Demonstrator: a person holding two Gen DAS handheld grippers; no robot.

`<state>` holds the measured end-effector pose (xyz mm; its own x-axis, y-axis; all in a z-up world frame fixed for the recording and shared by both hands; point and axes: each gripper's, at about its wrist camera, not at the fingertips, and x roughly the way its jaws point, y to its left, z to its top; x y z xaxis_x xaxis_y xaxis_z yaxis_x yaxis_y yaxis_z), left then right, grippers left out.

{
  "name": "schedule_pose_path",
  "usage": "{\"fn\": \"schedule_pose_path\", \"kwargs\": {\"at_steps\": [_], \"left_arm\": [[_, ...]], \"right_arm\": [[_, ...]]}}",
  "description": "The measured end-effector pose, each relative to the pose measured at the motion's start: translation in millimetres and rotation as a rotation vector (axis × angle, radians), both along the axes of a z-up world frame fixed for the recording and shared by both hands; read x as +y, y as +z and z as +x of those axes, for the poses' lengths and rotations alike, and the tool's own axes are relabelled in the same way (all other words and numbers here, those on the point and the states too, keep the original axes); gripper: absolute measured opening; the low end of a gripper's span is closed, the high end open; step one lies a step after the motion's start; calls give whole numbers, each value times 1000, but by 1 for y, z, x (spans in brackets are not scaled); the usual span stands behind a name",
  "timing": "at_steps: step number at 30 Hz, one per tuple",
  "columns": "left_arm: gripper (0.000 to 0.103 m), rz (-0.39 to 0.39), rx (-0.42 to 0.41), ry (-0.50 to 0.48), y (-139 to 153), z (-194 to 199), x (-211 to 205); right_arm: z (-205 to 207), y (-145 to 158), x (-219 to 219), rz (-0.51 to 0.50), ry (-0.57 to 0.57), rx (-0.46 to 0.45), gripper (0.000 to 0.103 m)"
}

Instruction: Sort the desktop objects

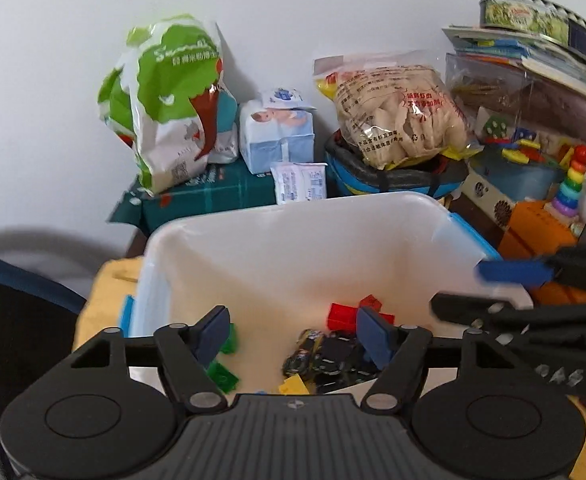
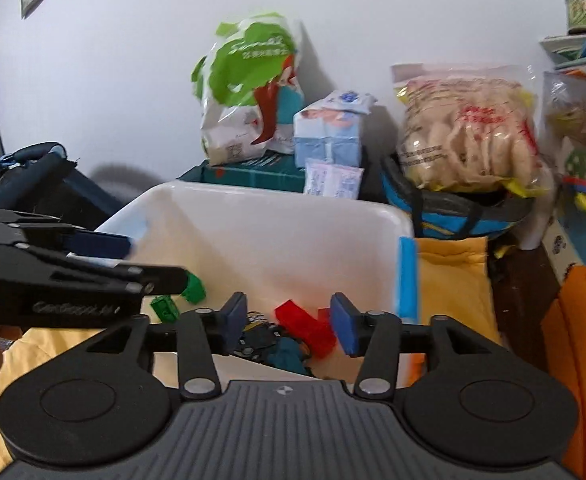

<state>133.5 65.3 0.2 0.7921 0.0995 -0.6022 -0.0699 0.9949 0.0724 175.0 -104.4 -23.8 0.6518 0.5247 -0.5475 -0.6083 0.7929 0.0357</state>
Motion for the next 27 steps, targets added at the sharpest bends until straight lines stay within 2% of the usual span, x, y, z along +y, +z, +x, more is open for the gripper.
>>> {"fn": "schedule_pose_path", "kwargs": {"at_steps": [3,5,7,10,14,19,23,27], "left_arm": [[75,67,-16,40,16,-3,-6],[79,98,-21,15,25,-6,-12],[79,117,-12,-13,31,-7,-15],[79,170,13,-39,37,-5,-20],[79,215,60,-74,45,7,-18],[79,185,97,-85,53,20,-7],[79,152,109,-94,58,26,0],[81,154,80,-89,60,25,2]], "right_arm": [[-3,16,-6,-5,-2,-17,79],[-2,27,-7,-22,-18,-22,83],[-2,34,-7,-38,-33,-22,92],[2,42,-3,-99,-52,-16,96],[18,45,8,-215,-47,7,100],[32,40,22,-332,-26,76,102],[35,35,33,-395,-19,130,102],[34,34,38,-398,-45,145,102]]}}
